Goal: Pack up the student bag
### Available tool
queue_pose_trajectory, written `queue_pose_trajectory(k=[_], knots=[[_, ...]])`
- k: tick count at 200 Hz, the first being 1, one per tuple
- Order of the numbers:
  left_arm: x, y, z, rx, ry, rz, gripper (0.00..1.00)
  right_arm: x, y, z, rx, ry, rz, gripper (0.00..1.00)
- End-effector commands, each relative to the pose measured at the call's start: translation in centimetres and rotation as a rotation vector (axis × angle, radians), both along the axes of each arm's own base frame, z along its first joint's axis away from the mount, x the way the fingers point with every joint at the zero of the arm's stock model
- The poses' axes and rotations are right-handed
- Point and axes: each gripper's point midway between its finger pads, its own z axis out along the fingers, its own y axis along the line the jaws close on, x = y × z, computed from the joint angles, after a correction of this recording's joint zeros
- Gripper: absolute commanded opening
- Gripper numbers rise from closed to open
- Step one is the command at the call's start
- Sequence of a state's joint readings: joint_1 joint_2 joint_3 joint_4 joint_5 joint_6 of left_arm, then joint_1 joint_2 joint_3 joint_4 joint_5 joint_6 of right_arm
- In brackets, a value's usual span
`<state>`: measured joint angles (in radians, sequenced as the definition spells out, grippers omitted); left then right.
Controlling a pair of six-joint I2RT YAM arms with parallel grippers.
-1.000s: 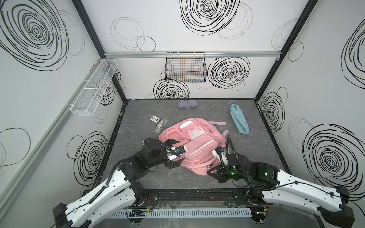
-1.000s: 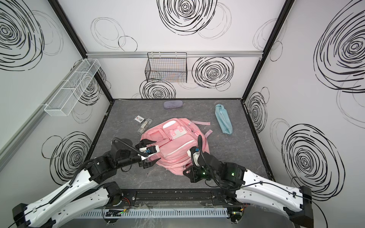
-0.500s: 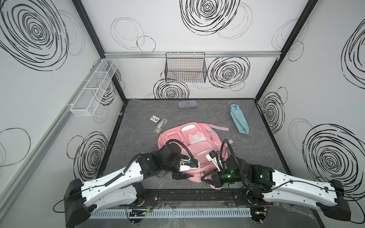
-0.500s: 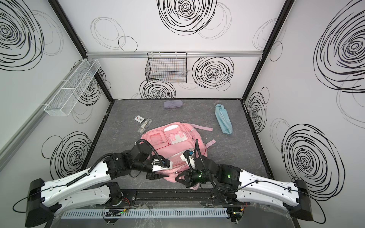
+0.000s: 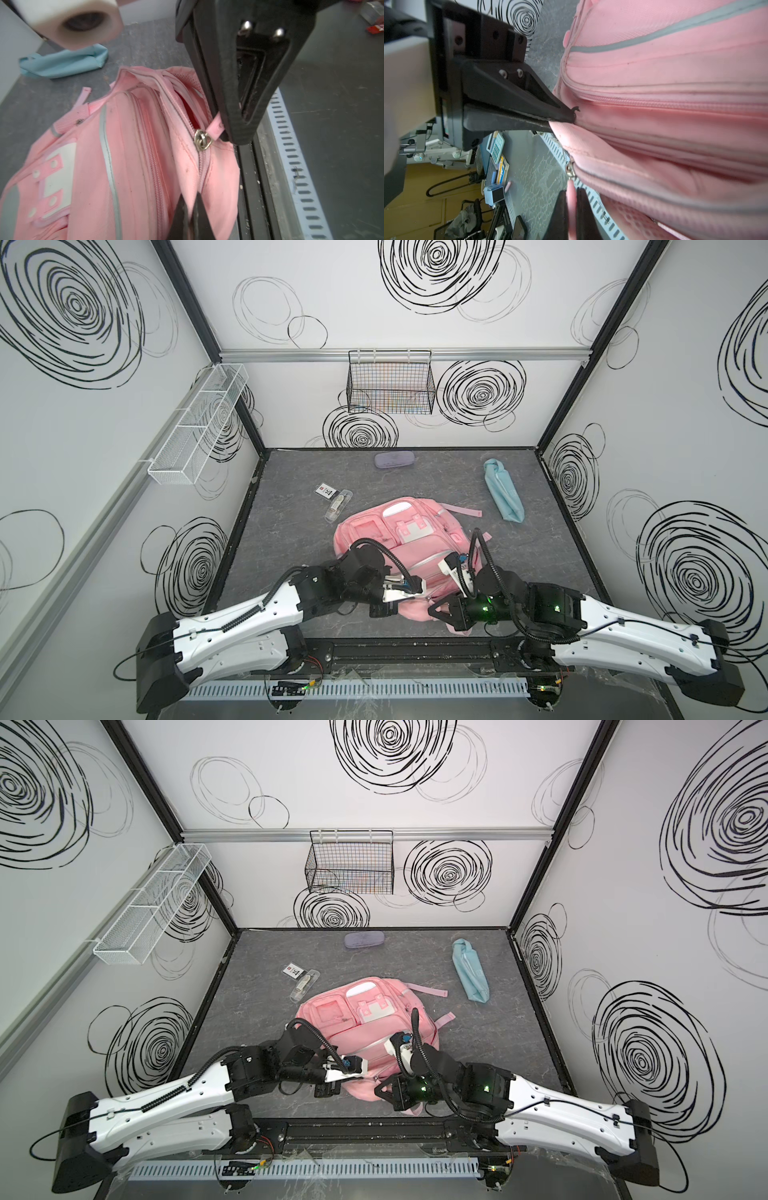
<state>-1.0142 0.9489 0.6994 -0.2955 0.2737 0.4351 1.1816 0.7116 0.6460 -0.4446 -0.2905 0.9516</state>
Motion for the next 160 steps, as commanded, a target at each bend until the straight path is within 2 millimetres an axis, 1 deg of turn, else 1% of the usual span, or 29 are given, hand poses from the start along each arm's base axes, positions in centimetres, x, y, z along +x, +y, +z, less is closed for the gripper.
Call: queue_pose_trajectory(k=[1, 13, 26, 45, 63, 85, 106, 119, 132, 146, 160], knots=[[4.7, 5.9, -2.6, 0.183, -0.117, 0.314, 0.00, 1.5, -4.8, -0.7, -0.104, 0.035, -0.171, 0.00], [5.4, 7.4, -2.4, 0.201, -0.156, 0.374, 0.00, 2.3, -6.2, -1.2, -0.130, 0.049, -0.224, 0.00], [5.9, 8.9, -2.0, 0.227, -0.201, 0.424, 0.00, 2.8, -7.1, -1.4, -0.136, 0.057, -0.249, 0.00], [6.4, 11.0, -1.9, 0.286, -0.270, 0.476, 0.00, 3.4, -7.4, -1.2, -0.133, 0.060, -0.258, 0.00], [7.6, 13.2, -1.8, 0.358, -0.348, 0.553, 0.00, 3.8, -7.8, -1.3, -0.151, 0.052, -0.270, 0.00], [9.1, 16.5, -2.1, 0.449, -0.399, 0.677, 0.00, 4.2, -9.1, -2.7, -0.209, 0.059, -0.310, 0.00], [10.3, 19.5, -1.8, 0.466, -0.409, 0.798, 0.00, 4.6, -10.2, -3.7, -0.219, 0.061, -0.353, 0.00], [10.7, 20.9, -1.2, 0.450, -0.419, 0.858, 0.00, 4.8, -10.4, -4.1, -0.210, 0.066, -0.369, 0.00], [11.1, 22.0, -0.1, 0.426, -0.445, 0.920, 0.00, 4.9, -10.0, -4.3, -0.173, 0.080, -0.369, 0.00], [11.3, 22.5, 0.6, 0.412, -0.464, 0.946, 0.00, 5.0, -8.9, -3.9, -0.103, 0.081, -0.344, 0.00], [11.5, 23.0, 1.0, 0.417, -0.479, 0.971, 0.00, 5.0, -8.5, -4.2, -0.089, 0.089, -0.330, 0.00]])
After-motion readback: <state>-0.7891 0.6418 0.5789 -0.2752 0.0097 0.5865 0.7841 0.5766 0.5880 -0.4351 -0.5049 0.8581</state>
